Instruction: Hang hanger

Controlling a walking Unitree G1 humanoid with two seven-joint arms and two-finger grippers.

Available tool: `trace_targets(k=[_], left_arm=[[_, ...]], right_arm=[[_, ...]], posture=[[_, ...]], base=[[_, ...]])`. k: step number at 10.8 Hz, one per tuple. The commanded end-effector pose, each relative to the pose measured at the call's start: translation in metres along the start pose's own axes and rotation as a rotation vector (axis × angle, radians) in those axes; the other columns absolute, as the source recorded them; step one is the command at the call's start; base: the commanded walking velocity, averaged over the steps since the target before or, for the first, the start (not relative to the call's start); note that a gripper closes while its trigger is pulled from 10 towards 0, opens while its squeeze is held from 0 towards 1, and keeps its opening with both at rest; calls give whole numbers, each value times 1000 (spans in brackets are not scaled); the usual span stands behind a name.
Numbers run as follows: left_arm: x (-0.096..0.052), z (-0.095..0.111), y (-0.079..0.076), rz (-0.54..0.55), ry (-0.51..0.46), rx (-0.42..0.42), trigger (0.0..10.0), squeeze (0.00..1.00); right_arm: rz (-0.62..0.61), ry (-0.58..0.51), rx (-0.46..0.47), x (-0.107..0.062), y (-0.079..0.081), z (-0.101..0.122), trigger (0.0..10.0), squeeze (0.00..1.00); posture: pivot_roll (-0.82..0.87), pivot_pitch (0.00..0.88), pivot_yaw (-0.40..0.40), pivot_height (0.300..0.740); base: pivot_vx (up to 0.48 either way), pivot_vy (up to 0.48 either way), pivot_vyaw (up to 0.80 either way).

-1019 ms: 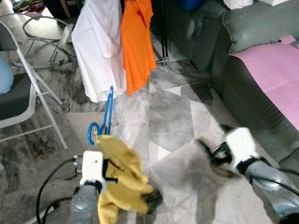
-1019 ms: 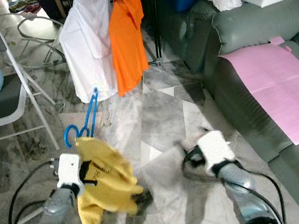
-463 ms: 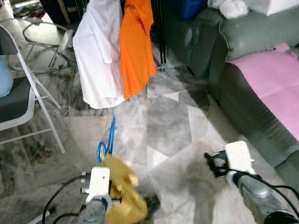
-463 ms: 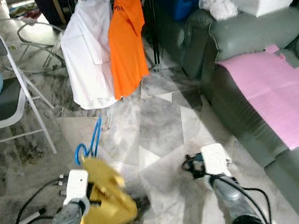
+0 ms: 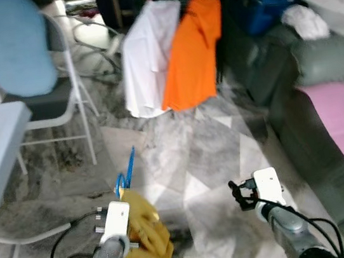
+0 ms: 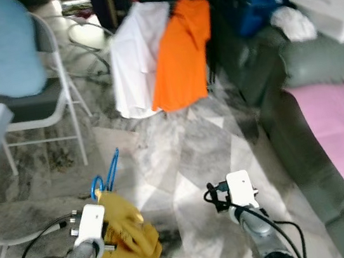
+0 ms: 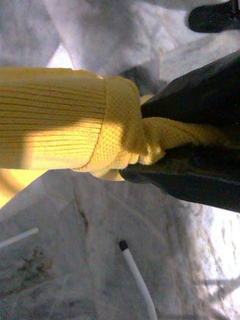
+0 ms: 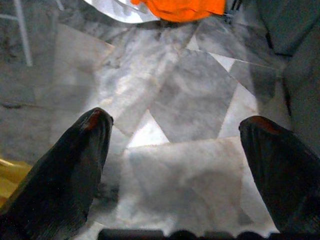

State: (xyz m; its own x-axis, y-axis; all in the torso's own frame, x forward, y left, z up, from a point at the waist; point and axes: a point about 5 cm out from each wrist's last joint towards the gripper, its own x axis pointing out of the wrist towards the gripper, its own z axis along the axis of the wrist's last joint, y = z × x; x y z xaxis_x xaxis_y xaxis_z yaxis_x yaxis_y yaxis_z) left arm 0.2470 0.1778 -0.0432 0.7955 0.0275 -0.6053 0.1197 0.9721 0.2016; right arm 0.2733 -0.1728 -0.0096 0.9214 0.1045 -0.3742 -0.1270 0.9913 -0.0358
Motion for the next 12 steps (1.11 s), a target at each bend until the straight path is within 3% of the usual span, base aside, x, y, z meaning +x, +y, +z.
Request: trace_targets(k=[1, 3, 7, 11, 12], left_arm=[[0, 1, -2, -9, -3, 7, 10000, 0], [-1, -4, -1, -15, 21, 16, 10000, 0], [-3, -13, 1, -13, 58, 35, 10000, 0], [-6, -24, 9, 30, 117, 45, 10000, 0], [-8, -29, 12, 31, 137, 59, 10000, 0]], right_arm=[[-23, 17, 11, -3, -6, -5, 10000, 788], [-28, 15, 18, -2, -6, -4, 10000, 702], [-17, 15, 23, -4, -2, -8, 10000, 702], [5, 21, 31, -4, 3, -9, 10000, 698], [-1, 35, 56, -4, 4, -12, 10000, 357]], posture=[[-129, 73, -39, 740], [-135, 75, -32, 740], [-137, 78, -25, 740], [-128, 78, -27, 740], [-128, 78, -27, 740]], base=[[0, -277, 0], [0, -411, 0], [0, -402, 0], [0, 0, 669], [0, 0, 0]])
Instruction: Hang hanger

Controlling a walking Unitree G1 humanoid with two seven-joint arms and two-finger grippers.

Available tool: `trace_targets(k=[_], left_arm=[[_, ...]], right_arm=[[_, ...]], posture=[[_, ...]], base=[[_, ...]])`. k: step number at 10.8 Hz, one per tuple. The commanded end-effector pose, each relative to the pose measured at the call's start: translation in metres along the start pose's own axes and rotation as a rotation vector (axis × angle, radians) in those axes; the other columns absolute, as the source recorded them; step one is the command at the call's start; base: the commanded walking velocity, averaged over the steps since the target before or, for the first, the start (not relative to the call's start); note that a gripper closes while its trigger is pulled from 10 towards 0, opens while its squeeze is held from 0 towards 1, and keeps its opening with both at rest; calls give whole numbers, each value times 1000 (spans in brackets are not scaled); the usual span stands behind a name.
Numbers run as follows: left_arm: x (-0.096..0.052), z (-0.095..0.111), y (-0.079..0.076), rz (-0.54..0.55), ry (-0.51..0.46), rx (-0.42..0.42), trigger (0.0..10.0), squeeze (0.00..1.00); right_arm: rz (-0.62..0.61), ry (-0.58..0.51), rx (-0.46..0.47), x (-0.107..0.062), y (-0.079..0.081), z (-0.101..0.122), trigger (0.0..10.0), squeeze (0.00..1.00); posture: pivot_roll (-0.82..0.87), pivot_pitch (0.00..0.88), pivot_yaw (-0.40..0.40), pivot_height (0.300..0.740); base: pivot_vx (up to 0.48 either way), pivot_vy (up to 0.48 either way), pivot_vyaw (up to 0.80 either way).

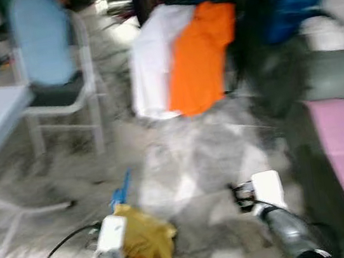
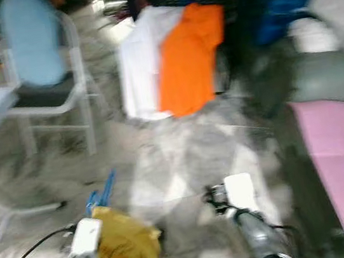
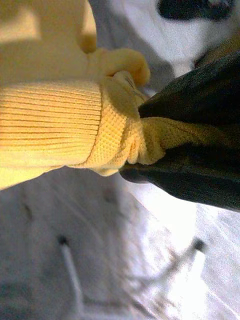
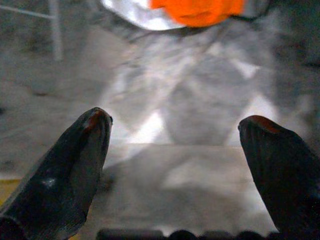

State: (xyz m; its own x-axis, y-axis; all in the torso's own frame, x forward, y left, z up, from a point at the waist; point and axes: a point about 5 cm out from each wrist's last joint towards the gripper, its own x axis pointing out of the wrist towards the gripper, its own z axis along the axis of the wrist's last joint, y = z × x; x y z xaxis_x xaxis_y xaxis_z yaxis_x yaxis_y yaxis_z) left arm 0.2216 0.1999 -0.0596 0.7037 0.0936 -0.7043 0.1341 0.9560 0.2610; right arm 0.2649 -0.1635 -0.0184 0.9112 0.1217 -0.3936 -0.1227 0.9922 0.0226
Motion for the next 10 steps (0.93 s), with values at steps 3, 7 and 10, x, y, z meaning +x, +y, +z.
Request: trace_targets(k=[3, 7, 10], left_arm=[[-1, -4, 5, 7, 25, 17, 10000, 0], [-1, -10, 1, -31, 67, -37, 10000, 0], [-2, -14, -11, -85, 92, 12, 10000, 0]], right_arm=[[-44, 58, 35, -4, -8, -11, 10000, 0], [-138, 200, 143, -14, -9, -37, 10000, 0], [-214, 320, 195, -28, -11, -60, 10000, 0]], posture=[[-113, 70, -31, 740], [-118, 65, -27, 740], [-124, 60, -20, 740]], base=[[0, 0, 0], [0, 0, 0], [0, 0, 0]])
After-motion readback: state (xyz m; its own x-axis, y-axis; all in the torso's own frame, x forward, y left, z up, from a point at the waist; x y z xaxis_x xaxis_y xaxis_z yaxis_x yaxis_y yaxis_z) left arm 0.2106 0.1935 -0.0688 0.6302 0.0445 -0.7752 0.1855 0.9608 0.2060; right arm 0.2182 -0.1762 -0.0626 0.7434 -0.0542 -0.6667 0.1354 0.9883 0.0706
